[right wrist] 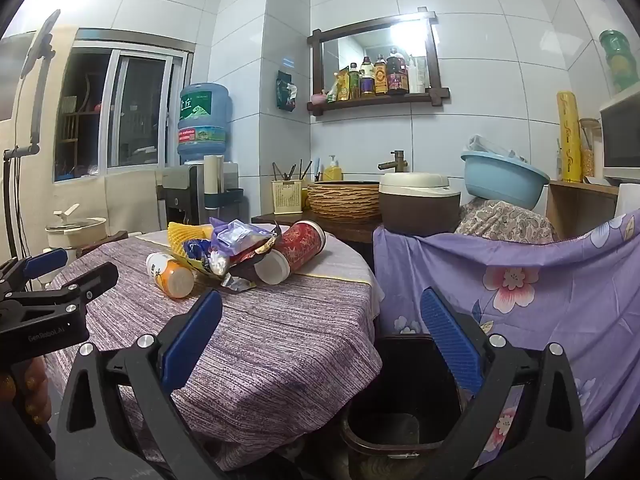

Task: Collect trash

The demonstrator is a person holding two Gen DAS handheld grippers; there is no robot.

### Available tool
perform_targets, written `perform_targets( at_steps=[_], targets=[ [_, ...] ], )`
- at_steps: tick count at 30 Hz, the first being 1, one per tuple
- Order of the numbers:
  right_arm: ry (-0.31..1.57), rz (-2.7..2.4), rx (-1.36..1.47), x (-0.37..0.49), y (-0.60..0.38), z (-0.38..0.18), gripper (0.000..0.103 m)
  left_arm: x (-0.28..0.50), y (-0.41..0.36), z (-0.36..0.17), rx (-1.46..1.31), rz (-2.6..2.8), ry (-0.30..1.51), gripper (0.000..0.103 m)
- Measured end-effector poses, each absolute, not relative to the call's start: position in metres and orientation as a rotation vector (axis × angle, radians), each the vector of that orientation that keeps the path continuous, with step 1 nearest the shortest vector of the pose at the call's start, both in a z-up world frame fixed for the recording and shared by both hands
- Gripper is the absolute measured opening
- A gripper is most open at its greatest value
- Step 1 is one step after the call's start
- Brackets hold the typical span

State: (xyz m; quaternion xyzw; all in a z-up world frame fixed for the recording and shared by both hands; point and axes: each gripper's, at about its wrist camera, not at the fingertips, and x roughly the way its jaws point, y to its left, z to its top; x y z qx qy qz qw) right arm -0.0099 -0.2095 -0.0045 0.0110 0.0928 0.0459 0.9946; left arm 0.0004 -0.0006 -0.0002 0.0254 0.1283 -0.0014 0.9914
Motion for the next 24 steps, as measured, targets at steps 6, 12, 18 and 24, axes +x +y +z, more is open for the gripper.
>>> perform_targets(
  at_steps=[6, 12, 18, 24],
  targets=[
    [0.186, 0.091, 0.018, -0.0090, -0.2085, -0.0054, 0.098, 0.0011, -0.0014, -0.0001, 0.052, -0.003, 0.254, 0.098],
    [0.185, 0.093, 0.017, -0.0098, -0.2090, -0.0052, 0.098, -0.0001, -0.0002, 0.0002, 0.047, -0.002, 0.252, 0.098],
    [0.186, 0.094, 0.016, -0.0095, -0.2094, -0.0055, 0.098, 0.0001, -0.0003, 0.0000, 0.047, -0.004, 0.252, 0.098],
    [0.185, 0.094, 0.016, -0.0098, -0.2107, -0.0039, 0.098, 0.0004, -0.0003, 0.0000, 0.048, -0.004, 0.253, 0.098]
  ],
)
